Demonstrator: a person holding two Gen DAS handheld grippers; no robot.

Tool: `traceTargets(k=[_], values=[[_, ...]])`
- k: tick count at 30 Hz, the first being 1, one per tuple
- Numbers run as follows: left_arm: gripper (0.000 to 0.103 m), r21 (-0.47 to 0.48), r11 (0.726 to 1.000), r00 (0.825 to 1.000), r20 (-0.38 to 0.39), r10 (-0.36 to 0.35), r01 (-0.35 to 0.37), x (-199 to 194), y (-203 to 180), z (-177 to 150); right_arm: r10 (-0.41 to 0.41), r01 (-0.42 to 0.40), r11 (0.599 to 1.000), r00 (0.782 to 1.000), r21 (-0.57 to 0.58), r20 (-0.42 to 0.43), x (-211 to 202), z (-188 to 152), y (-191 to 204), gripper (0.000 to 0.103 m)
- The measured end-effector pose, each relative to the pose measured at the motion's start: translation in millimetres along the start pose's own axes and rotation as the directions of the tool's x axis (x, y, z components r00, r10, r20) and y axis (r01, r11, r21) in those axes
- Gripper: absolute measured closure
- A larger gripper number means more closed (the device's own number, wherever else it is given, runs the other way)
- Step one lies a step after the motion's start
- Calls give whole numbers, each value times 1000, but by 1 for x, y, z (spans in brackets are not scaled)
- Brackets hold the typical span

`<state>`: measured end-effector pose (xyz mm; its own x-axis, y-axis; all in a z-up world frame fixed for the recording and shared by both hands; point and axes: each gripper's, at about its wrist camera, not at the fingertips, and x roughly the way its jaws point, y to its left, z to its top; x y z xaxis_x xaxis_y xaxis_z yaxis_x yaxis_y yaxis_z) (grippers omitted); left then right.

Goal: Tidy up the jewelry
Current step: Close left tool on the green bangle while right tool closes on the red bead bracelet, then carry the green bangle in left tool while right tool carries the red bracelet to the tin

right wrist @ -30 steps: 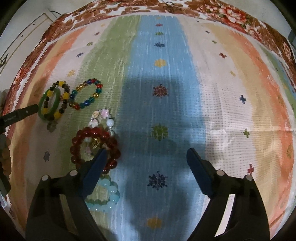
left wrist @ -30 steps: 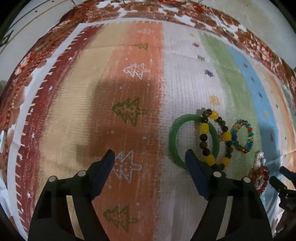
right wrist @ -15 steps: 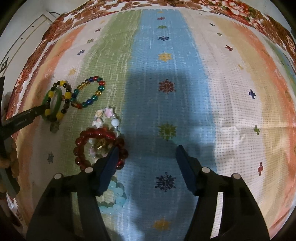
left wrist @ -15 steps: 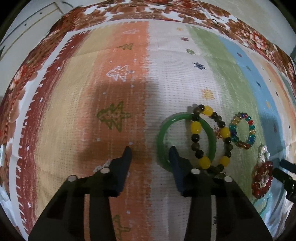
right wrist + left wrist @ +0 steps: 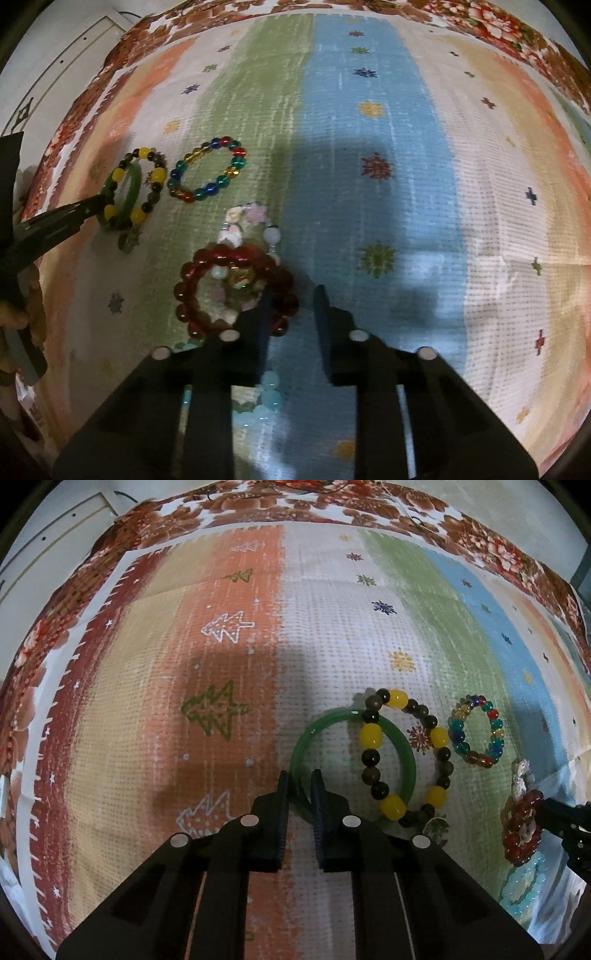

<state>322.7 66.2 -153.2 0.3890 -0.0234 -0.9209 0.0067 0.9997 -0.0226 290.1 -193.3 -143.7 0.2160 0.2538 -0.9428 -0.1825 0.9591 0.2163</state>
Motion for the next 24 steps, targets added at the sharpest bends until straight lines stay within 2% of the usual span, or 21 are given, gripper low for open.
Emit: traceTargets(k=[12, 24], values=[[96, 4, 1000, 1000, 30, -2, 2, -19, 7, -4, -42, 44, 998, 998, -53, 51, -18, 1, 12, 88], [95, -28, 999, 993, 113, -38, 41, -60, 10, 0, -57, 71, 993, 988, -96, 141, -58, 3, 28, 88]])
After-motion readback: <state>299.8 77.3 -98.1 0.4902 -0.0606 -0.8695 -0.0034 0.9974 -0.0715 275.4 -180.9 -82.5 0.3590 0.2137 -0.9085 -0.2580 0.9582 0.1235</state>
